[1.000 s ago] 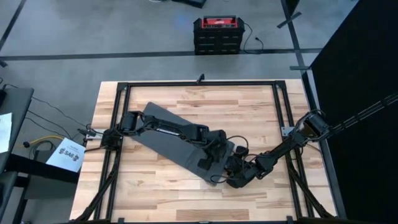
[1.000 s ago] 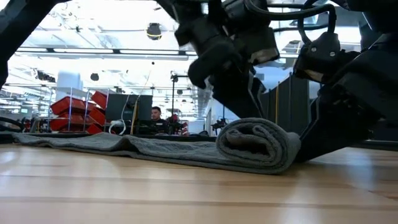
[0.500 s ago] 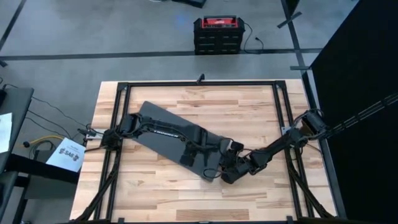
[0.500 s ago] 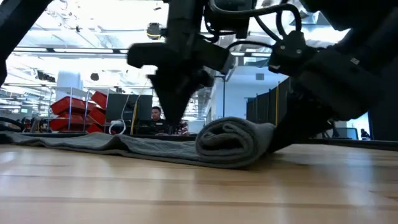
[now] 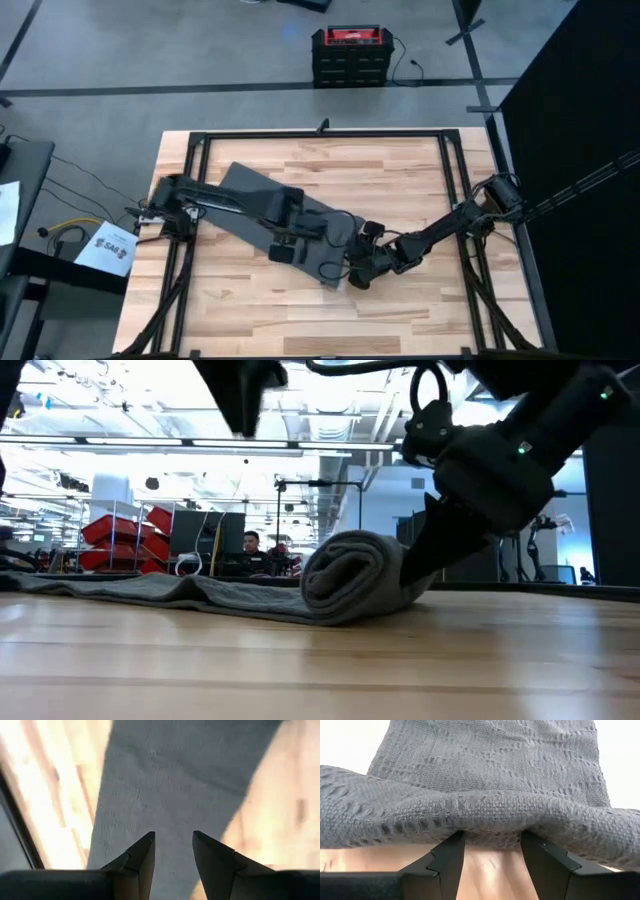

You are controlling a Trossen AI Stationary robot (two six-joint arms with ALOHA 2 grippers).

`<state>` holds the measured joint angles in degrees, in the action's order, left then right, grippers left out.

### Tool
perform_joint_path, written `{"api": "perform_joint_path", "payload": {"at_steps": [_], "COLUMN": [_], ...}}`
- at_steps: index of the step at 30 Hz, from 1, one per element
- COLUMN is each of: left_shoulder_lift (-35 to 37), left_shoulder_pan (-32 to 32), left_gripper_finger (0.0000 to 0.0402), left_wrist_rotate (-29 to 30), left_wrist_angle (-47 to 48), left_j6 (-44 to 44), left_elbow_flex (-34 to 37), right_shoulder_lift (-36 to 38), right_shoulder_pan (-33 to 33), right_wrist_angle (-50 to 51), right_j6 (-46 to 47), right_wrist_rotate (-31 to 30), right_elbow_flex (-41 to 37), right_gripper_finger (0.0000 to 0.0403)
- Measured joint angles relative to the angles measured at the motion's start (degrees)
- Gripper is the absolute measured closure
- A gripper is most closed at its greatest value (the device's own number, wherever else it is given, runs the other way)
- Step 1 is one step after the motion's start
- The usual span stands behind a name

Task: Roll towel
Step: Roll the gray towel

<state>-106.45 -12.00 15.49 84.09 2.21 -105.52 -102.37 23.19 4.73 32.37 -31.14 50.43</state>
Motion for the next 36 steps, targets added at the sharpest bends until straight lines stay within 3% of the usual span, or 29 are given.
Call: {"api": "perform_joint_path", "payload": {"at_steps": [8, 16, 19, 24, 28, 36], "left_shoulder_lift": [16.54, 27.25, 28.85, 31.30, 31.88, 31.36], "left_shoulder_pan": [-4.76, -10.28, -11.01, -11.47, -11.47, -11.58], "left_gripper_finger": [0.0283, 0.0283, 0.0283, 0.0283, 0.0283, 0.0283], "left_wrist_rotate": [5.73, 6.46, 6.46, 5.84, 4.90, 2.57], "left_wrist_angle": [-7.96, -24.66, -31.17, -50.59, -63.43, -81.88], "left_j6": [9.40, 9.64, 6.90, 0.67, 0.47, 3.11], "left_elbow_flex": [7.91, 21.05, 27.32, 41.31, 50.88, 61.68], "right_shoulder_lift": [0.00, 0.04, 0.07, 0.02, 0.00, -0.02], "right_shoulder_pan": [-2.13, -5.21, -6.75, -9.86, -11.65, -14.47], "right_wrist_angle": [-0.48, -0.91, -1.47, -2.65, -2.79, -4.07], "right_j6": [-2.99, -7.78, -9.87, -12.81, -13.74, -17.29], "right_wrist_rotate": [1.36, 1.68, 2.96, 8.30, 9.22, 15.22], "right_elbow_flex": [0.00, 1.35, 1.97, 2.01, 2.01, 2.01], "right_gripper_finger": [0.0218, 0.0218, 0.0218, 0.0218, 0.0218, 0.0218]}}
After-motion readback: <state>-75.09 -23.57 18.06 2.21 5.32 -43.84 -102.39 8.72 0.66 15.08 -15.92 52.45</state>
